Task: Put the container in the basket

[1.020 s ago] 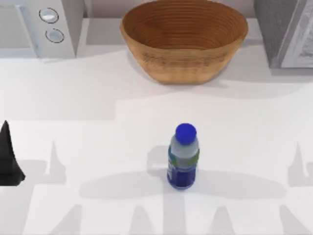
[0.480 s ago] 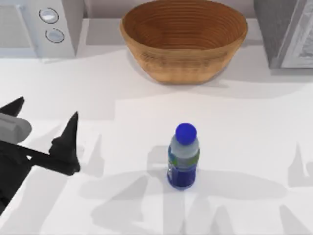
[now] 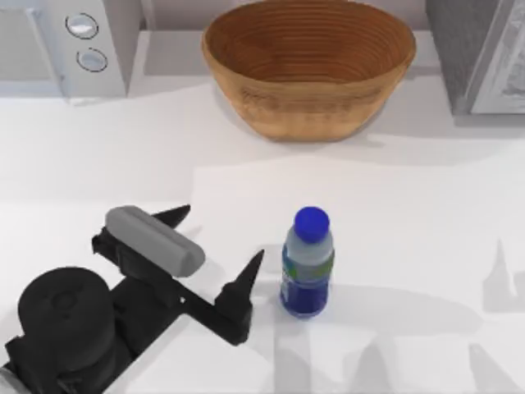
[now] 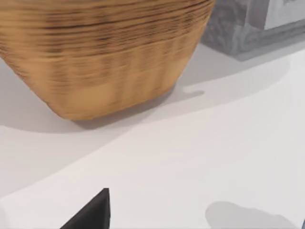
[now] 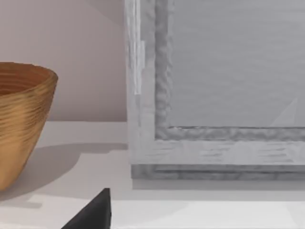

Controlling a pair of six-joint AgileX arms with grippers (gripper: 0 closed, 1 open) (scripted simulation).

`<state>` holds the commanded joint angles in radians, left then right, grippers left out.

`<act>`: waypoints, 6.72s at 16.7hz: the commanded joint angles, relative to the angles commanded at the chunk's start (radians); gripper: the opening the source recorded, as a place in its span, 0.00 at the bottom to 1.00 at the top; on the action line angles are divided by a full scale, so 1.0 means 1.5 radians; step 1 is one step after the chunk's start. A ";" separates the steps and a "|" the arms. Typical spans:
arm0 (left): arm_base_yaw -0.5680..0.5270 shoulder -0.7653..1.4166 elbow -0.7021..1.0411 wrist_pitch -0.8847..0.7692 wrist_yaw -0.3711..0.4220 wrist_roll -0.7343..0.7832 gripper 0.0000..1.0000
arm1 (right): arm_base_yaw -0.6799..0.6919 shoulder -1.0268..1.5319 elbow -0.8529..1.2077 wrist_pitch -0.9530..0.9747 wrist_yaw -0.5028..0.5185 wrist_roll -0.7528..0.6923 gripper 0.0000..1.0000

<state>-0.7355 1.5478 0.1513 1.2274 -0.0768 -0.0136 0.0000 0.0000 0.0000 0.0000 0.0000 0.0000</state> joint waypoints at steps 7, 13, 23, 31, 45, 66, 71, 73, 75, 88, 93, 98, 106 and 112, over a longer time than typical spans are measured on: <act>-0.115 0.238 0.028 0.187 -0.005 -0.002 1.00 | 0.000 0.000 0.000 0.000 0.000 0.000 1.00; -0.116 0.244 0.029 0.190 -0.004 -0.002 1.00 | 0.000 0.000 0.000 0.000 0.000 0.000 1.00; -0.103 0.355 0.214 0.118 0.012 0.000 1.00 | 0.000 0.000 0.000 0.000 0.000 0.000 1.00; -0.103 0.356 0.216 0.117 0.012 0.000 0.70 | 0.000 0.000 0.000 0.000 0.000 0.000 1.00; -0.103 0.356 0.216 0.117 0.012 0.000 0.00 | 0.000 0.000 0.000 0.000 0.000 0.000 1.00; -0.139 -0.341 0.029 -0.383 -0.041 -0.011 0.00 | 0.000 0.000 0.000 0.000 0.000 0.000 1.00; -0.154 -0.516 -0.019 -0.518 -0.050 -0.014 0.00 | 0.000 0.000 0.000 0.000 0.000 0.000 1.00; -0.155 -0.537 -0.025 -0.537 -0.051 -0.014 0.00 | 0.000 0.000 0.000 0.000 0.000 0.000 1.00; -0.155 -0.538 -0.026 -0.538 -0.051 -0.014 0.00 | 0.000 0.000 0.000 0.000 0.000 0.000 1.00; -0.131 -0.220 0.351 -0.622 -0.172 -0.038 0.00 | 0.000 0.000 0.000 0.000 0.000 0.000 1.00; -0.092 0.037 0.689 -0.713 -0.268 -0.055 0.00 | 0.000 0.000 0.000 0.000 0.000 0.000 1.00; -0.050 0.251 0.991 -0.795 -0.345 -0.069 0.00 | 0.000 0.000 0.000 0.000 0.000 0.000 1.00; -0.014 0.371 1.161 -0.845 -0.391 -0.081 0.00 | 0.000 0.000 0.000 0.000 0.000 0.000 1.00; -0.006 0.395 1.181 -0.831 -0.380 -0.077 0.00 | 0.000 0.000 0.000 0.000 0.000 0.000 1.00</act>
<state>-0.7446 2.1408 1.9225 -0.0194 -0.6462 -0.1293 0.0000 0.0000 0.0000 0.0000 0.0000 0.0000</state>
